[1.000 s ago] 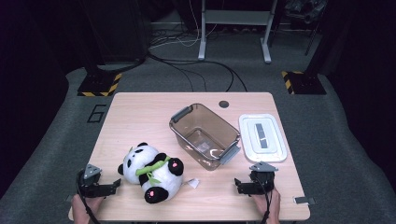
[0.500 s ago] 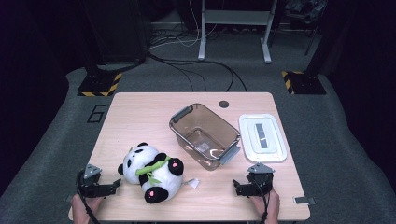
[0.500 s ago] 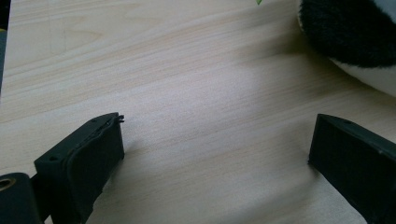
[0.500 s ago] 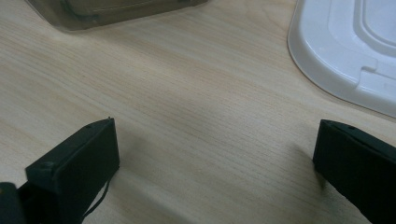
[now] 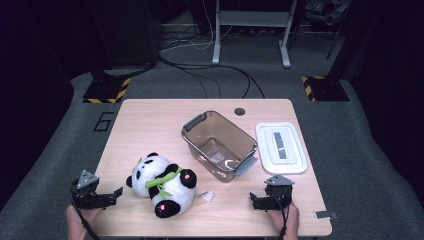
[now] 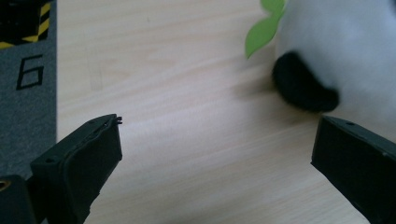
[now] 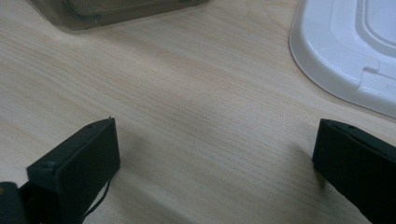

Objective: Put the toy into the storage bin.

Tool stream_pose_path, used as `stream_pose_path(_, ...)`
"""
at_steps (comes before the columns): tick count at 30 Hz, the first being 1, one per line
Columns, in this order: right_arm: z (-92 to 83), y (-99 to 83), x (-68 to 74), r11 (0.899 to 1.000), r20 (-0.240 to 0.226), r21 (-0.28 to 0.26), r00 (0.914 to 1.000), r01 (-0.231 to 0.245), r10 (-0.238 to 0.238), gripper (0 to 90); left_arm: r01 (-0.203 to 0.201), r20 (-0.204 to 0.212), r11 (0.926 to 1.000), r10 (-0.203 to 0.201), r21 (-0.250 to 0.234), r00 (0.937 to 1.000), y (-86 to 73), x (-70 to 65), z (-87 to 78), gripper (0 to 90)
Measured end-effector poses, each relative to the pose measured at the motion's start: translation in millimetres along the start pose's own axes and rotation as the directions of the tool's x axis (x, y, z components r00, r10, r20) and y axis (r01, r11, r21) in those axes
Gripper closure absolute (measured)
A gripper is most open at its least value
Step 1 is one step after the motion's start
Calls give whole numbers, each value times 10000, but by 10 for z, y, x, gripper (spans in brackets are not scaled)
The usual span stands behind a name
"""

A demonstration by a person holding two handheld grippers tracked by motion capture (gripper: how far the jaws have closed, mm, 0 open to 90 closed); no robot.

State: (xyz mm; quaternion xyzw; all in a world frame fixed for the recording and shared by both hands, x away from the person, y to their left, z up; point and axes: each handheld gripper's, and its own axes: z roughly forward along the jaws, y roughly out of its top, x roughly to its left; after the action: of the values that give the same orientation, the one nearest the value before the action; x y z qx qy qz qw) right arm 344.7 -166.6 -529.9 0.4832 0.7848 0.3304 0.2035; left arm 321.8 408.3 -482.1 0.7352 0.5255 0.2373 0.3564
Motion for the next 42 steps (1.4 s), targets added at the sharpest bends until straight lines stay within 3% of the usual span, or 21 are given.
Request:
stream_pose_path(7,1,0,0,10000,10,-4,10000,8,-8,0,-232,766,9969,289,-748,9966,326,-117,-247,0)
stream_pose_path(8,1,0,0,10000,8,-4,10000,1,-1,0,-392,1225,9946,509,-961,9912,438,-218,-305,0)
stream_pose_path(10,1,0,0,10000,14,-4,10000,1,-1,0,-479,1695,9932,655,-1060,9833,512,-320,-331,0)
stream_pose_path(14,1,0,1,10000,16,-4,10000,-4,4,0,-885,2326,9890,1142,-1184,9658,645,-554,-329,0)
stream_pose_path(18,2,2,1,10000,24,-7,10000,-2,2,0,-998,2779,9877,1301,-1204,9518,728,-742,-261,0)
stream_pose_path(20,2,2,1,10000,16,3,10000,-7,7,0,-1301,2839,9848,1580,-1149,9457,768,-828,-211,0)
stream_pose_path(24,1,1,2,10000,15,1,10000,-1,1,1,-1537,3248,9823,1807,-1071,9284,810,-982,-135,0)
stream_pose_path(25,1,1,2,10000,15,-1,10000,7,-7,1,-1656,3379,9810,1904,-1010,9217,802,-1022,-100,0)
stream_pose_path(26,2,2,6,10000,13,-10,10000,-43,43,1,-1936,3573,9785,2063,-712,9109,788,-1097,-33,0)
stream_pose_path(28,1,2,1,10000,9,-4,10000,2,-2,1,-2077,3585,9762,2160,-620,9082,782,-1137,6,4)
stream_pose_path(32,1,2,1,10000,9,-3,10000,0,0,2,-2374,3949,9699,2389,-536,8871,742,-1301,118,54)
stream_pose_path(33,1,1,1,10000,10,-5,10000,-1,1,1,-2459,3981,9682,2437,-463,8844,726,-1337,148,73)
stream_pose_path(34,1,1,1,10000,9,-3,10000,0,0,1,-2628,3919,9643,2544,-331,8841,711,-1364,181,86)
stream_pose_path(36,1,1,2,10000,15,-4,10000,6,-6,1,-2825,3692,9592,2659,-96,8905,670,-1414,244,146)
stream_pose_path(39,1,1,2,10000,12,-2,10000,1,-1,2,-2610,3394,9650,2545,-271,9056,641,-1432,260,164)
stream_pose_path(42,1,1,2,10000,14,-4,10000,6,-6,1,-2958,3191,9550,2864,-195,9034,624,-1485,271,189)
